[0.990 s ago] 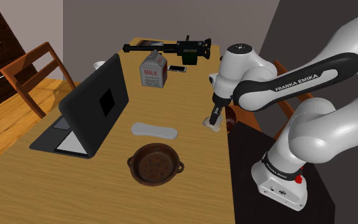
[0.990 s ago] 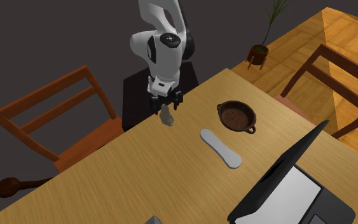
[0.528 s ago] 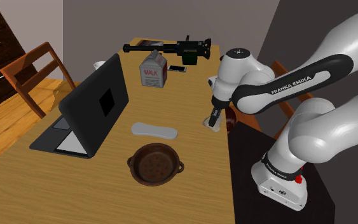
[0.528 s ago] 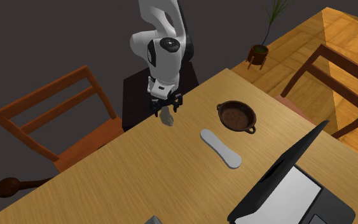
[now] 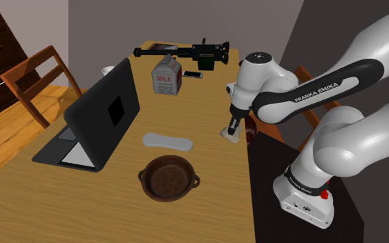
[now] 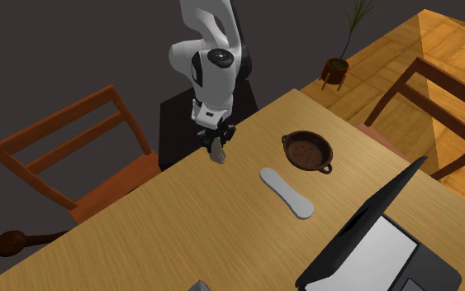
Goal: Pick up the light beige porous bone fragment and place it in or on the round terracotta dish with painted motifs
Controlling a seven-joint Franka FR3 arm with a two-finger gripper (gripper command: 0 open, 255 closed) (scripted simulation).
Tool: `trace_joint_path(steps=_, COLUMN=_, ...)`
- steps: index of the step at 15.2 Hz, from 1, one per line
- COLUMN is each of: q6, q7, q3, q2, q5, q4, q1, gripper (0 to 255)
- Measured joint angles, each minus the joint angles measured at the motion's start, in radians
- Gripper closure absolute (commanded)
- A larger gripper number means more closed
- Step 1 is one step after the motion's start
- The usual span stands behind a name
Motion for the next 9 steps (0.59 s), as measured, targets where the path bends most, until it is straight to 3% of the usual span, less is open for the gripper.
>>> trace_joint_path(steps=4, q6=0.0, q7=0.0, q3=0.0, q2=0.0, q5=0.0, q4=0.0, q1=0.0, gripper=255)
trace_joint_path(steps=9, q6=-0.082, q7=-0.014, q3=-0.006, q2=-0.057, q5=0.011, q4=0.025, q1=0.009, gripper=255)
